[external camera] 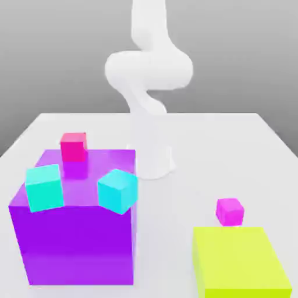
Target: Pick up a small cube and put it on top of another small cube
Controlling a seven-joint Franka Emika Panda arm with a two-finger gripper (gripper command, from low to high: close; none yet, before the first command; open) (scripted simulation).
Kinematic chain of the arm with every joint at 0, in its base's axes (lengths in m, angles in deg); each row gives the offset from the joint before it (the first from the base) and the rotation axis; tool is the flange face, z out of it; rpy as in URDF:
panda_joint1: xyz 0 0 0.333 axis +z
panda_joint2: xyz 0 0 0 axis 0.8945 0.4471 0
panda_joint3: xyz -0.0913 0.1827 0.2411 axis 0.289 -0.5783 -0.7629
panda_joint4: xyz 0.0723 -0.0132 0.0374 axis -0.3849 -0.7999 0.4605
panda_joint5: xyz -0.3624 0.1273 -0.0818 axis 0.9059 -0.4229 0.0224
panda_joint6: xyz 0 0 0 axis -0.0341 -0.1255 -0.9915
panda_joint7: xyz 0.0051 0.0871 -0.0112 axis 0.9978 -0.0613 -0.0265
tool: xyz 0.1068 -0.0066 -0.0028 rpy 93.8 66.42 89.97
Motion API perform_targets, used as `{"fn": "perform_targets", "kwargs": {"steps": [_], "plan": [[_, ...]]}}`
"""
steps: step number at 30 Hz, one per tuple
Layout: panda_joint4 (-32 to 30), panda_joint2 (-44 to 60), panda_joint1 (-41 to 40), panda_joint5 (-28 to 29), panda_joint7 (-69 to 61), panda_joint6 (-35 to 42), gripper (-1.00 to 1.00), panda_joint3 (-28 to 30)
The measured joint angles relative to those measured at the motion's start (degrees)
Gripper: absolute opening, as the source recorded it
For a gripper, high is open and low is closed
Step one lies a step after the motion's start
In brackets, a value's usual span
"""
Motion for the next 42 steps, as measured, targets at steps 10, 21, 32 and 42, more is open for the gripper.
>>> {"fn": "perform_targets", "kwargs": {"steps": [10,21,32,42], "plan": [[-14.70,17.75,16.52,0.19,-25.60,-13.56,0.00,0.33],[-30.41,36.63,30.68,-0.84,-53.74,-27.99,0.00,-3.00],[-29.57,54.71,34.00,3.09,-54.22,-42.75,-1.00,-0.79],[-31.05,46.24,33.07,1.05,-55.74,-35.70,-1.00,-2.25]]}}
